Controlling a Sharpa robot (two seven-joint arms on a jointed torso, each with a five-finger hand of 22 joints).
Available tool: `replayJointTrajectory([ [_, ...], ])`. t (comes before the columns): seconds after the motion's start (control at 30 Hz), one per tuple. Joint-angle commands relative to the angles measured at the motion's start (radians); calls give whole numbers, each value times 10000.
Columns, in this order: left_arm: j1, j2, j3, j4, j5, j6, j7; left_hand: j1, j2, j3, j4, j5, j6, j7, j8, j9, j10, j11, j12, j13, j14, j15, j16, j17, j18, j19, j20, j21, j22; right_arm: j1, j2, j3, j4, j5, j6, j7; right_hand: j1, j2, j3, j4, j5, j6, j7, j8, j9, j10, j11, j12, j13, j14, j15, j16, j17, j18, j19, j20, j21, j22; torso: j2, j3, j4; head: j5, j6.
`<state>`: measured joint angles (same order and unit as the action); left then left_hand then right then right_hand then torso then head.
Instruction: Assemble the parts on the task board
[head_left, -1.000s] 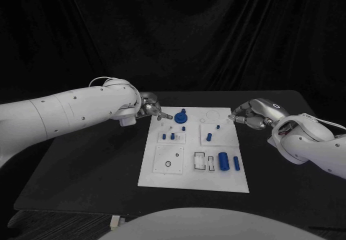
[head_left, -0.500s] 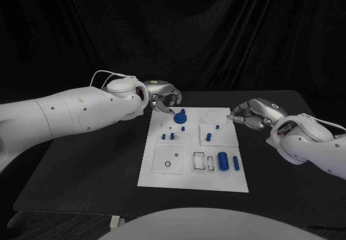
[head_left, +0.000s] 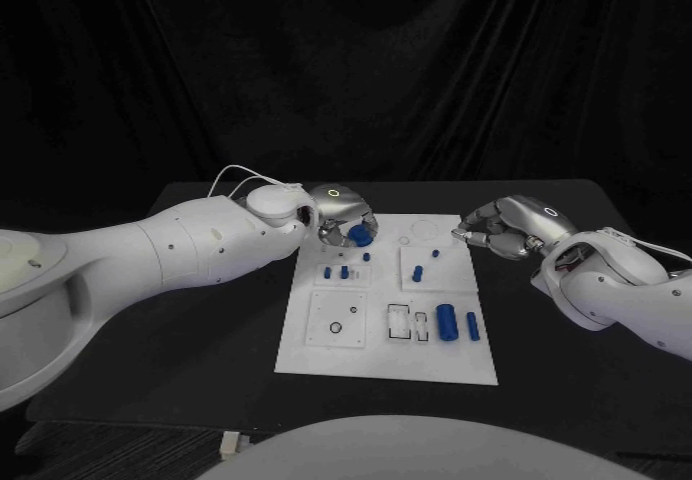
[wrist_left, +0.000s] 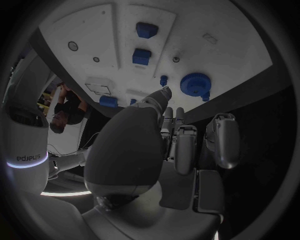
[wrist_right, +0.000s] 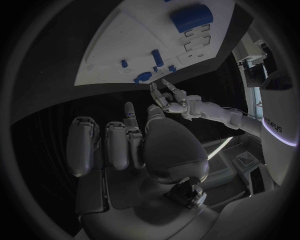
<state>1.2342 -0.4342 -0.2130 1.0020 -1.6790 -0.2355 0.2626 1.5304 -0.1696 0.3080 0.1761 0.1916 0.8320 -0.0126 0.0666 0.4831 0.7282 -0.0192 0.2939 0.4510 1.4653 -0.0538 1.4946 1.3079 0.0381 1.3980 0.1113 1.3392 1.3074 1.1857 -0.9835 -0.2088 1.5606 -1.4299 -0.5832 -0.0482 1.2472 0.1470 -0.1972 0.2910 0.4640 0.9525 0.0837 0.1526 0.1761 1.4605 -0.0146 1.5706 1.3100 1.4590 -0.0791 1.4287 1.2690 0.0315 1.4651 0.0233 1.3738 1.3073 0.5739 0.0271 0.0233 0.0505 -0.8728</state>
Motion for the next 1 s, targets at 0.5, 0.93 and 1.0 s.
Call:
replayJointTrajectory([
  [0.5, -270, 680, 12, -650, -396, 185, 27, -433, 100, -110, -141, -408, 267, 276, -19, -637, 513, -17, 261, -430, -116, -7, -116, 963, 217, -86, -78, -254, 1818, -20, -23, 7, -10, 44, -268, 213, -92, -45, -55, 4, 10, 70, -18, -5, 3, 1082, -23, -23, 2564, 620, -32, 13, -14, 157, 425, 41, 13, 2007, -20, 3, 1, 6, 2],
  [0.93, -372, 841, 13, -733, -397, 639, -117, -813, 119, -358, -48, -1082, 216, 306, -25, -1121, 759, 25, 352, -704, -119, 21, -70, 919, 212, -43, -68, -268, 1830, -20, -1, 7, -44, 47, -255, 201, -100, -39, -60, 2, 14, 72, -19, -6, 3, 1076, -24, -31, 2551, 619, -33, 10, -22, 158, 424, 40, 9, 2006, -31, 3, 12, -23, 2],
  [1.0, -384, 847, 13, -743, -397, 688, -126, -877, 146, -403, -18, -1158, 253, 321, -10, -1169, 766, 35, 361, -730, -124, 25, -67, 911, 215, -50, -66, -286, 1826, -20, 0, 7, -47, 47, -251, 197, -100, -39, -60, 2, 14, 72, -19, -6, 3, 1076, -24, -31, 2551, 619, -33, 10, -22, 158, 424, 40, 9, 2006, -30, 4, 19, -30, 2],
])
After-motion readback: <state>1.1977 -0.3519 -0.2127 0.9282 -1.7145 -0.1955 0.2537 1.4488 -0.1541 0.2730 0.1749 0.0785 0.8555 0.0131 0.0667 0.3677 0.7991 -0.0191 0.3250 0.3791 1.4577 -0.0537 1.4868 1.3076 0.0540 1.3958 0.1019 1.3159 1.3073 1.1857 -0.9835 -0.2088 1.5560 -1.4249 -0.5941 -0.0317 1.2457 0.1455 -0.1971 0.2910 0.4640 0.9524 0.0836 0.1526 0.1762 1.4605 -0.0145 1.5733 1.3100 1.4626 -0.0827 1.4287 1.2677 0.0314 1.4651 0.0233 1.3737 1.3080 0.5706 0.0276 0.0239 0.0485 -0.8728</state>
